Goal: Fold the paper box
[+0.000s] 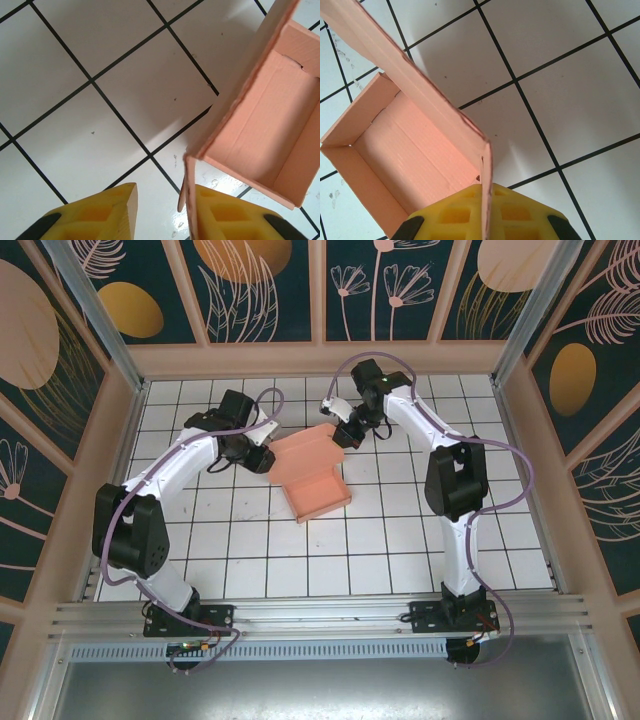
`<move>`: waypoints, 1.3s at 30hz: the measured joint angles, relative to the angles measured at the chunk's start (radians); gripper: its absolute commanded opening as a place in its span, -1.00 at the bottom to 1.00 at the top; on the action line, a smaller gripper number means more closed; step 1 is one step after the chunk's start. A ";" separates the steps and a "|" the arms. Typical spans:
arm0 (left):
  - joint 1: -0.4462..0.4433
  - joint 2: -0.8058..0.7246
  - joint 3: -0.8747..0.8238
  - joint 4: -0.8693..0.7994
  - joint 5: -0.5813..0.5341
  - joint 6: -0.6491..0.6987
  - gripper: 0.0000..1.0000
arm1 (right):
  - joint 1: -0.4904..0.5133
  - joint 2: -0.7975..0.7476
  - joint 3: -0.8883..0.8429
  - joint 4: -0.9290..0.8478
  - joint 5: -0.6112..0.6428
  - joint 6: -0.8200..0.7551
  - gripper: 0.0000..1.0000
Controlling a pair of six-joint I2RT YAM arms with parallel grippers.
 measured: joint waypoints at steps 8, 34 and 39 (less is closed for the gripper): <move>0.000 0.003 0.000 0.000 0.038 0.002 -0.57 | 0.000 0.000 0.000 0.000 0.000 0.000 -1.00; -0.002 0.025 0.059 0.131 0.009 -0.106 -1.00 | 0.033 -0.162 -0.187 0.309 0.191 0.262 -1.00; -0.002 0.076 0.107 0.189 -0.023 -0.165 -1.00 | 0.068 -0.214 -0.286 0.470 0.337 0.419 -1.00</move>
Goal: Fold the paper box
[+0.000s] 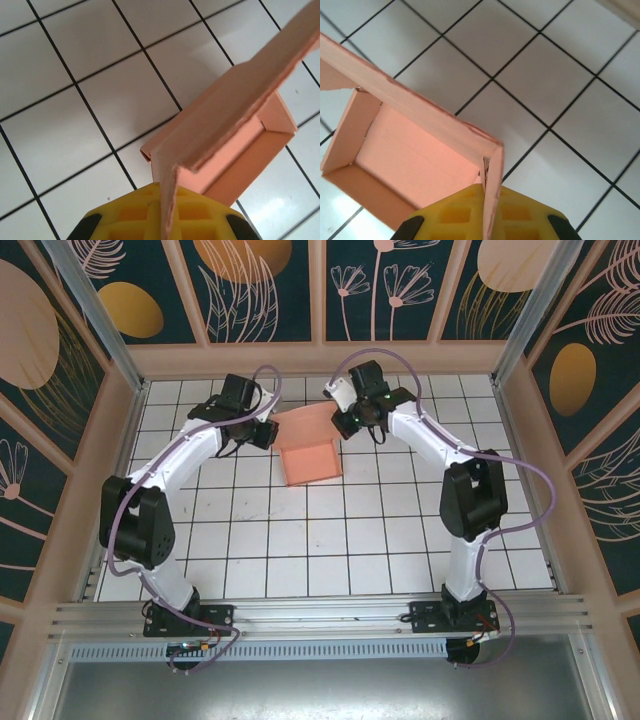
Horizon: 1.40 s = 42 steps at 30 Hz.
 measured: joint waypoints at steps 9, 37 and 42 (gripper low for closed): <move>0.008 0.053 -0.003 0.141 -0.061 -0.127 -1.00 | 0.091 -0.002 -0.093 0.170 0.235 0.296 -1.00; -0.072 0.050 -0.300 0.645 -0.122 -0.250 -1.00 | 0.209 -0.068 -0.434 0.566 0.670 0.834 -1.00; -0.080 0.026 -0.365 0.724 -0.138 -0.253 -1.00 | 0.230 -0.080 -0.478 0.620 0.711 0.850 -1.00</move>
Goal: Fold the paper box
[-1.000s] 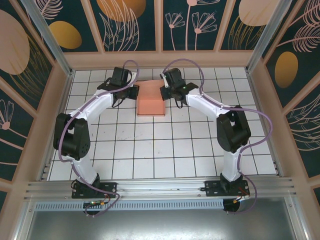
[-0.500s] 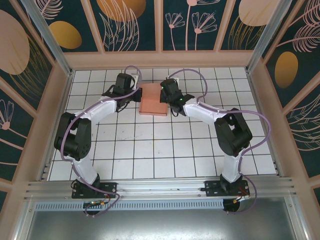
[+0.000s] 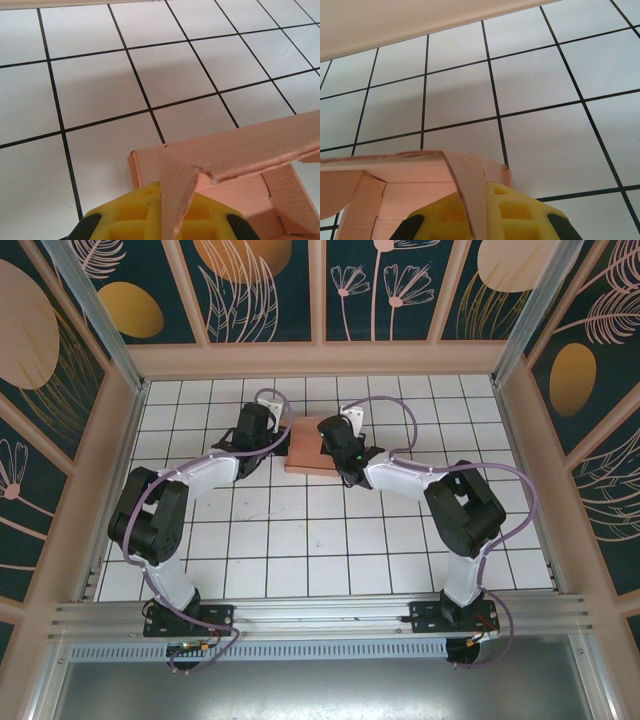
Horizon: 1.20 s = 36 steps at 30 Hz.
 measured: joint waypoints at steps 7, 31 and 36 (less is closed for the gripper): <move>-0.026 -0.048 -0.109 0.106 -0.031 0.003 -1.00 | 0.046 -0.042 -0.117 0.116 0.064 -0.003 -1.00; -0.062 -0.126 -0.388 0.475 -0.079 0.012 -1.00 | 0.157 -0.075 -0.448 0.653 0.183 -0.117 -1.00; -0.065 -0.122 -0.390 0.476 -0.082 0.012 -1.00 | 0.147 -0.074 -0.382 0.518 0.186 -0.025 -1.00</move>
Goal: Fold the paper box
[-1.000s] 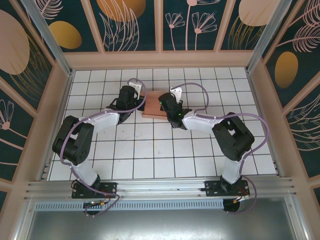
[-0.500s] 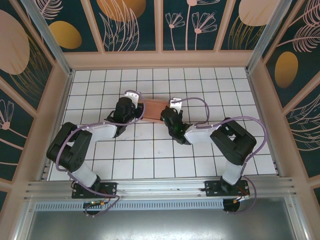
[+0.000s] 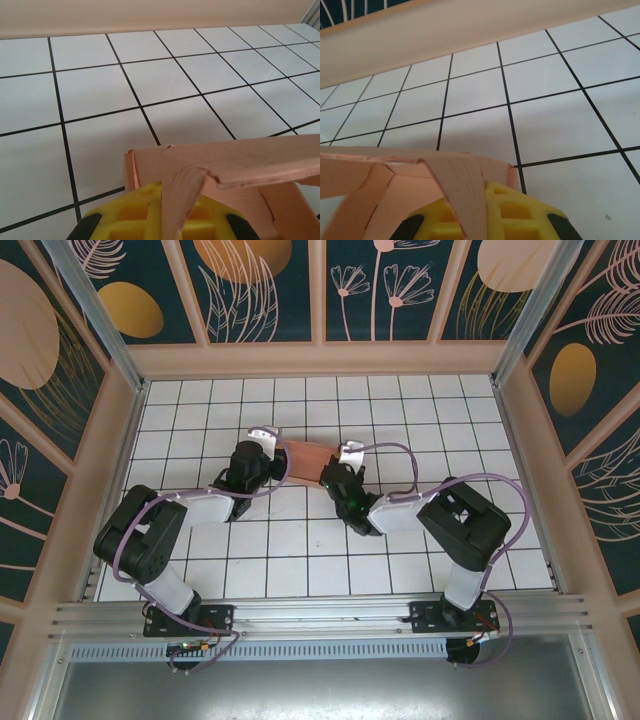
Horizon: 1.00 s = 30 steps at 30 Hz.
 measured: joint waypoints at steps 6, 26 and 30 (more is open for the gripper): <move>0.000 0.005 0.000 0.013 0.002 0.000 -1.00 | -0.037 0.000 0.119 -0.185 -0.015 0.126 -1.00; -0.006 0.044 -0.011 0.057 0.008 0.000 -1.00 | -0.048 0.006 -0.043 0.042 -0.082 0.149 -0.98; -0.006 0.044 -0.026 0.072 0.007 0.000 -1.00 | -0.048 0.006 -0.052 0.061 -0.091 0.118 -0.78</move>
